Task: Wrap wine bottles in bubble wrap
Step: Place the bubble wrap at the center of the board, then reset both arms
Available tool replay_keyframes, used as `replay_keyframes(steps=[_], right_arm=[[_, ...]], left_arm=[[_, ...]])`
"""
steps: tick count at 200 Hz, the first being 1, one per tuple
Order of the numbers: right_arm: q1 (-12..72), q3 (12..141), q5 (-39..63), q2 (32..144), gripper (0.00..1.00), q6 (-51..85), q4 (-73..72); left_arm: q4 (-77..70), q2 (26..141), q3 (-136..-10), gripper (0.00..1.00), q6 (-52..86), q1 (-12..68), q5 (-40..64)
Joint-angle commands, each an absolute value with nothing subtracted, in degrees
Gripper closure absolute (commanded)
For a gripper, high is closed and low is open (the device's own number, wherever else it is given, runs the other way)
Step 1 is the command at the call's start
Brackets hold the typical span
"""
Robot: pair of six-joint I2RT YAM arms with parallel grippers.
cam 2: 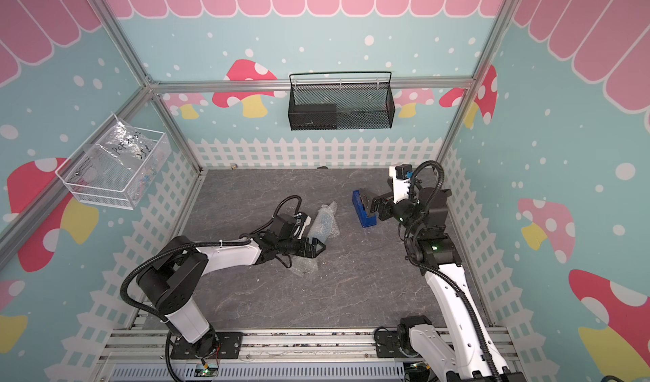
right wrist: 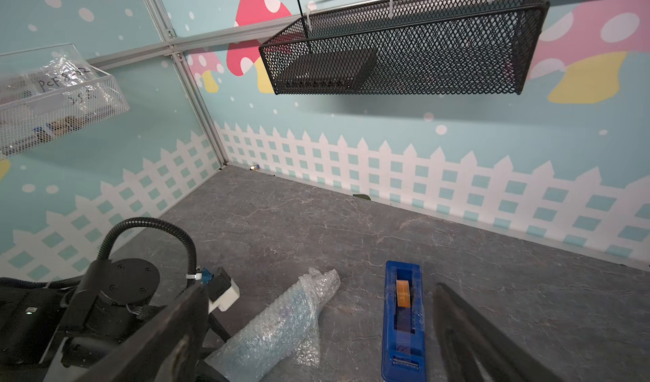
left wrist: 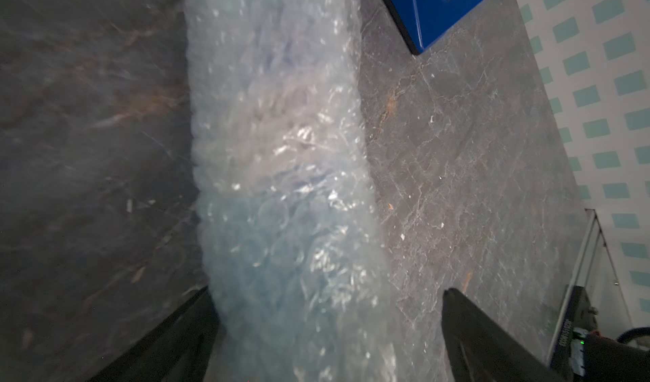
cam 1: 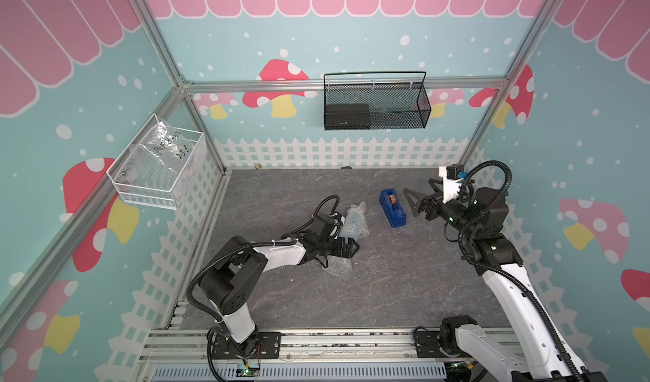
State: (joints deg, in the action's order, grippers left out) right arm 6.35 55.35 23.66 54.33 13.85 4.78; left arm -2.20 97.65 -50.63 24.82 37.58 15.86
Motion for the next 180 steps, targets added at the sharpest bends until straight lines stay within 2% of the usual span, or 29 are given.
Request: replay_keyframes(steps=[1, 21, 45, 73, 100, 117, 137, 153, 170, 180], right_arm=[[5.99, 55.46, 19.72, 54.43, 0.00, 11.49, 4.92], [5.94, 52.82, 14.89, 54.70, 0.00, 10.66, 4.53], [5.96, 47.19, 10.85, 56.08, 0.00, 11.44, 1.75], [5.92, 37.27, 2.33, 56.21, 0.00, 13.56, -7.85], [5.89, 23.58, -2.80, 50.38, 0.00, 12.39, -22.40], [5.95, 17.04, -1.12, 46.46, 0.00, 11.95, -28.37], [5.94, 12.34, -7.91, 45.56, 0.00, 11.49, -29.57], [5.85, 12.11, -14.73, 46.88, 0.01, 12.84, -28.22], [5.86, 9.40, -13.29, 48.48, 0.00, 9.14, -37.68], [5.84, 6.76, -12.15, 49.98, 0.00, 6.96, -45.57]], left_arm=[[6.69, 90.39, -52.04, 0.00, 19.92, 35.83, 7.23], [13.39, 80.93, -51.55, 0.00, 16.93, 32.36, -0.34], [14.88, 66.68, -48.98, 0.00, 13.76, 29.00, -15.16], [3.73, 55.76, -37.48, 0.00, 10.57, 28.52, -35.04], [-16.85, 50.49, -23.20, 0.00, 3.32, 28.05, -49.41], [-31.48, 50.71, -15.19, 0.00, -0.95, 23.84, -45.92], [-34.78, 54.76, -11.74, 0.00, 5.70, 13.34, -37.47], [-47.62, 63.09, -8.44, 0.00, 6.98, 6.32, -26.53], [-61.01, 73.22, -9.13, 0.00, 5.30, 3.43, -19.29], [-62.49, 79.80, -12.65, 0.00, 3.96, 2.38, -14.41]])
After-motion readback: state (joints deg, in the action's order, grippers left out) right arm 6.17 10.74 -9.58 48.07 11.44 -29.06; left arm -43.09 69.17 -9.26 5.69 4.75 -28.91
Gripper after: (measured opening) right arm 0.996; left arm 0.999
